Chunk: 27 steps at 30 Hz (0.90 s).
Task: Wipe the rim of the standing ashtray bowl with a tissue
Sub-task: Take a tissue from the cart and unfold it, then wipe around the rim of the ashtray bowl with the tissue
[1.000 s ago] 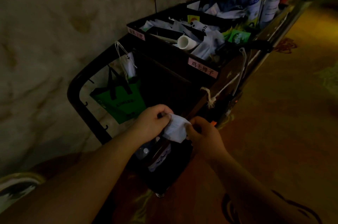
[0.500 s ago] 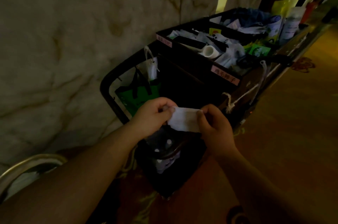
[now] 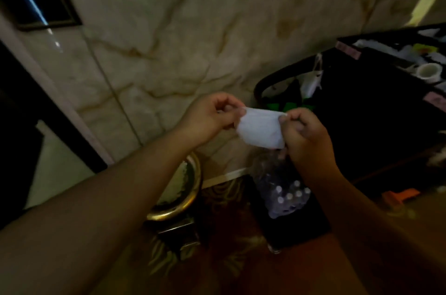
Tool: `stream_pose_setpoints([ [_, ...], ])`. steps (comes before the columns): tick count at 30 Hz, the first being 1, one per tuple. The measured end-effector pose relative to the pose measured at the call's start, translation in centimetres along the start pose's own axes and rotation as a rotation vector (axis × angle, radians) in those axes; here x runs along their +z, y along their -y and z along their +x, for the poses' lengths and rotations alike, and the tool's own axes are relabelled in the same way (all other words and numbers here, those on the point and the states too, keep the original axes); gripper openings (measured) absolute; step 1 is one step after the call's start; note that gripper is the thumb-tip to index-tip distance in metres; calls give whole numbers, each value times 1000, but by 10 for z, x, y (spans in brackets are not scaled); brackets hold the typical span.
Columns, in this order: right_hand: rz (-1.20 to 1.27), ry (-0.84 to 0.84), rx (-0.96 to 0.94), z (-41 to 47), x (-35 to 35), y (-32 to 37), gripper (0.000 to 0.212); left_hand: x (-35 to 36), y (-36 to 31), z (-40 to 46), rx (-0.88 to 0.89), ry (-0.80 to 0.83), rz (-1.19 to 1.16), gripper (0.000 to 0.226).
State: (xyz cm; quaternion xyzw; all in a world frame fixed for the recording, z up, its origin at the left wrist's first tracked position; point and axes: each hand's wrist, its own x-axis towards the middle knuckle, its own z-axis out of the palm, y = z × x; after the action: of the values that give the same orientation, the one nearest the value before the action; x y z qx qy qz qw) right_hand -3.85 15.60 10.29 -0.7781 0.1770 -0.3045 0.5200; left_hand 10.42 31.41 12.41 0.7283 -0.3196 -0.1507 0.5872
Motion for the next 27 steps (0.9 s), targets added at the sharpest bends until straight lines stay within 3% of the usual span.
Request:
stream_pose_setpoints([
  [5,134,71,79,-18,86,28,20,-88,8,-41,-33,-100,41,13],
  [14,97,145,141,11,188,16,22,-148,59,-57,-119,-291,18,3],
  [21,49,210,243,66,245,-86,14,-134,173,0,-271,-412,-3,6],
  [27,28,209,381,77,266,-193,12,-100,274,34,-427,-395,-3,8],
])
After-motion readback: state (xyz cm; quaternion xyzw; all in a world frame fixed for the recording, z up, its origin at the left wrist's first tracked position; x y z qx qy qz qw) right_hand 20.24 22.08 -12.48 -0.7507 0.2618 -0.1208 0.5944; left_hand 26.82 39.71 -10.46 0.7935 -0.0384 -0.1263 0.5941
